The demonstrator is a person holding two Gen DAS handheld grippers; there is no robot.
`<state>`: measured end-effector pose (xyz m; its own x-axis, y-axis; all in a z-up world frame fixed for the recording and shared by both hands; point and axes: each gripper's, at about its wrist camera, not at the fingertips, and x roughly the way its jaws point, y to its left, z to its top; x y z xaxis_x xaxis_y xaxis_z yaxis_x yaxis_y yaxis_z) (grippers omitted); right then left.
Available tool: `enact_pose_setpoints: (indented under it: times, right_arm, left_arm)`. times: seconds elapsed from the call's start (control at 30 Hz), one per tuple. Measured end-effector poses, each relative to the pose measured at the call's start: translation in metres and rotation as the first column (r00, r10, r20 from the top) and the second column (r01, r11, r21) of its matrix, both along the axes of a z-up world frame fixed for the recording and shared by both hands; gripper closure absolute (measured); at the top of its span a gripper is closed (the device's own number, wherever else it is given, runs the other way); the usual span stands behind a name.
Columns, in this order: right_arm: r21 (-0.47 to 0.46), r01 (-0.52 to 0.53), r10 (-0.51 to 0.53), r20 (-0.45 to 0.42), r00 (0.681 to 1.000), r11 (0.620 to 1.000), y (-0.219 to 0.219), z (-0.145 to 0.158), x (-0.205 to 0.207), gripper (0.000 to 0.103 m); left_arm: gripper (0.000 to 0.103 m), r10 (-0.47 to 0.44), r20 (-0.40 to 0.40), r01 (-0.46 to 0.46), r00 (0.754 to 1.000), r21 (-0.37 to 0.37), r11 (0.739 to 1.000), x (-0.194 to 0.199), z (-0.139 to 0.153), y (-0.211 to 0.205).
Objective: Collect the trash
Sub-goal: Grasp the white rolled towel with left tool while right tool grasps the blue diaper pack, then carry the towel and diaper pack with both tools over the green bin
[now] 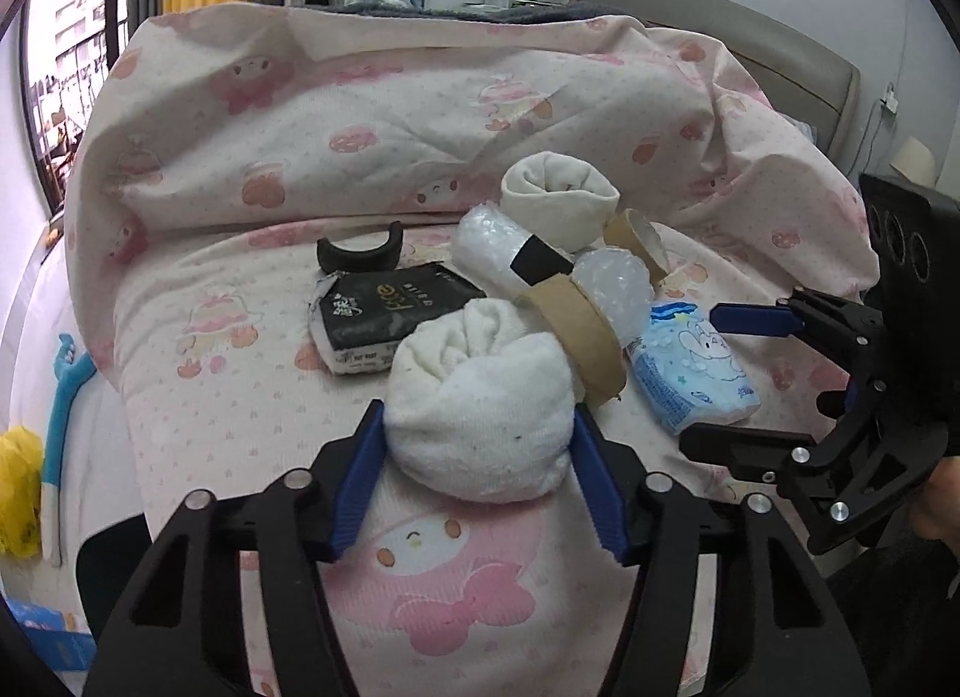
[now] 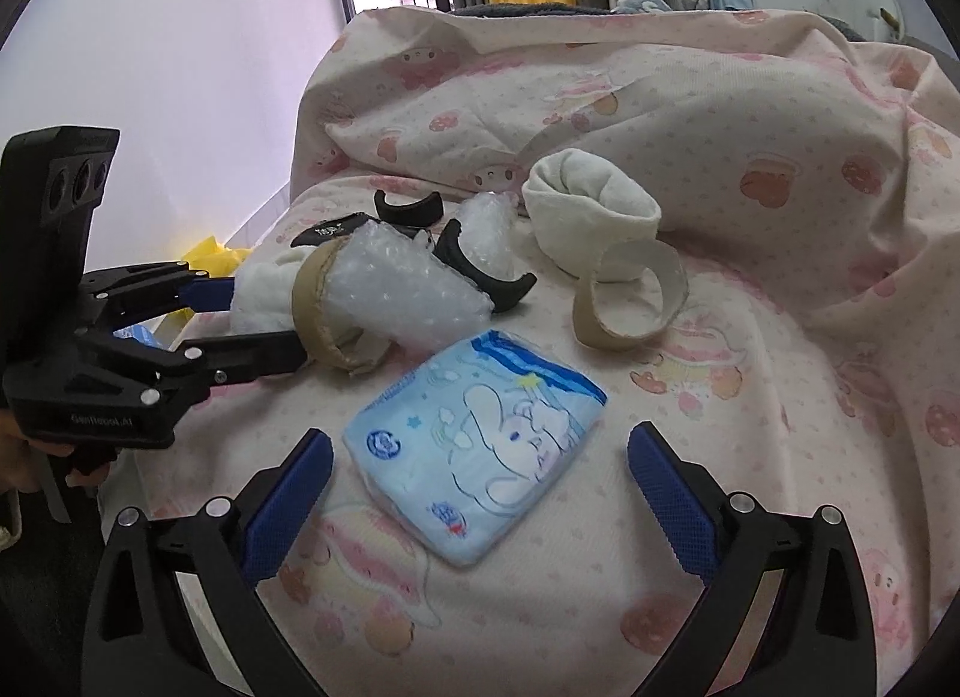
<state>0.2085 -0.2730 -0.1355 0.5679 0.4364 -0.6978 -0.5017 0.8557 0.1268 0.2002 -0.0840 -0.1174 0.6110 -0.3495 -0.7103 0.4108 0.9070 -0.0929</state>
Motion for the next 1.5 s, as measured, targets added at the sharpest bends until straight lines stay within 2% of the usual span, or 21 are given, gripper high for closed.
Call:
enact_pose_setpoints:
  times: [0.13,0.4,0.5,0.63,0.67,0.77,0.93,1.03,1.3,1.5]
  right_arm:
    - [-0.045,0.008,-0.009,-0.014,1.000,0.999,0.007,-0.006,0.004,0.003]
    - [-0.058,0.002,-0.003,-0.017,1.000,0.998,0.009,-0.007,0.004,0.005]
    - [-0.054,0.006,-0.007,-0.015,1.000,0.999,0.010,-0.007,0.006,0.010]
    - [-0.053,0.022,-0.023,-0.021,1.000,0.998,0.013,-0.006,0.009,0.021]
    - [-0.058,0.023,-0.024,-0.026,0.999,0.998,0.013,-0.006,0.010,0.027]
    - [-0.069,0.033,-0.035,-0.027,0.999,0.997,0.015,-0.003,0.011,0.034]
    - [-0.084,0.054,-0.056,-0.019,0.998,0.995,0.018,0.005,0.008,0.035]
    - [-0.060,0.070,-0.071,-0.014,0.997,0.996,0.017,0.014,0.002,0.035]
    - [-0.037,0.088,-0.086,0.044,0.995,0.995,0.028,0.048,-0.005,0.036]
    - [0.031,0.098,-0.099,0.045,0.994,0.995,0.037,0.065,-0.002,0.036]
  left_arm:
    - [0.051,-0.017,0.020,0.017,1.000,0.009,1.000,-0.003,0.003,0.004]
    - [0.052,0.008,0.036,-0.008,0.999,-0.020,1.000,-0.006,0.013,0.015]
    - [0.052,0.012,0.052,-0.011,0.999,-0.025,1.000,-0.009,0.018,0.019]
    - [0.052,0.024,0.070,-0.023,0.997,-0.026,0.999,-0.013,0.023,0.025]
    - [0.052,0.029,0.075,-0.027,0.997,-0.026,0.999,-0.013,0.025,0.028]
    - [0.052,0.044,0.085,-0.042,0.995,-0.020,0.999,-0.015,0.027,0.035]
    - [0.052,0.066,0.073,-0.067,0.995,0.012,0.998,-0.016,0.026,0.047]
    - [0.052,0.074,0.060,-0.076,0.995,0.038,0.996,-0.017,0.024,0.053]
    - [0.052,0.105,0.069,-0.108,0.992,0.034,0.994,-0.026,0.031,0.077]
    - [0.052,0.168,0.023,-0.168,0.986,0.005,0.986,-0.027,0.028,0.102]
